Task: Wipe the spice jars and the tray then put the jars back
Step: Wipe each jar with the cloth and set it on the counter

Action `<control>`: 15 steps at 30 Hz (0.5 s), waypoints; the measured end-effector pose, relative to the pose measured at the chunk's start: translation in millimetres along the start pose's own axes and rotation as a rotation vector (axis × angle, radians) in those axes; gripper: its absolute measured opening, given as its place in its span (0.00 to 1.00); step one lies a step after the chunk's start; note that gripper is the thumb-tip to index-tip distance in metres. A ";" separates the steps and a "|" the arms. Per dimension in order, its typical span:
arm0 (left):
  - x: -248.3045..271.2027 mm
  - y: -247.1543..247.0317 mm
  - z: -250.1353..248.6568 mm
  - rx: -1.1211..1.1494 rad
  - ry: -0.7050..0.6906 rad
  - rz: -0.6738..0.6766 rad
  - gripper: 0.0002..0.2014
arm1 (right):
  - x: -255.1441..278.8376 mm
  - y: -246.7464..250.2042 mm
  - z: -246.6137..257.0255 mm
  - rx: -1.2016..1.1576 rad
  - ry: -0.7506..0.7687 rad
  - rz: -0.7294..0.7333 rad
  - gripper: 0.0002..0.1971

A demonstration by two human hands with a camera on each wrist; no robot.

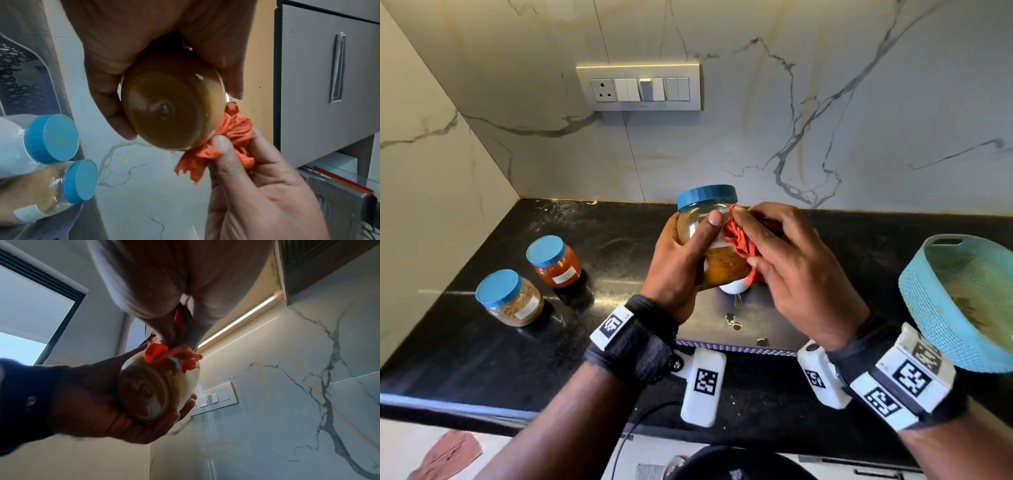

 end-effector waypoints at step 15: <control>1.4 -8.1 -11.3 0.027 -0.047 0.043 0.43 | 6.2 13.1 19.9 -0.049 0.033 -0.157 0.17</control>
Point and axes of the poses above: each hand's wrist, its own x-axis away from the middle knuckle, its own y-axis out of the back of the hand, z = x × y, the point moved 6 cm from there along -x, towards the middle knuckle, and after that the axes turned 7 degrees about z, right-handed, at the moved point
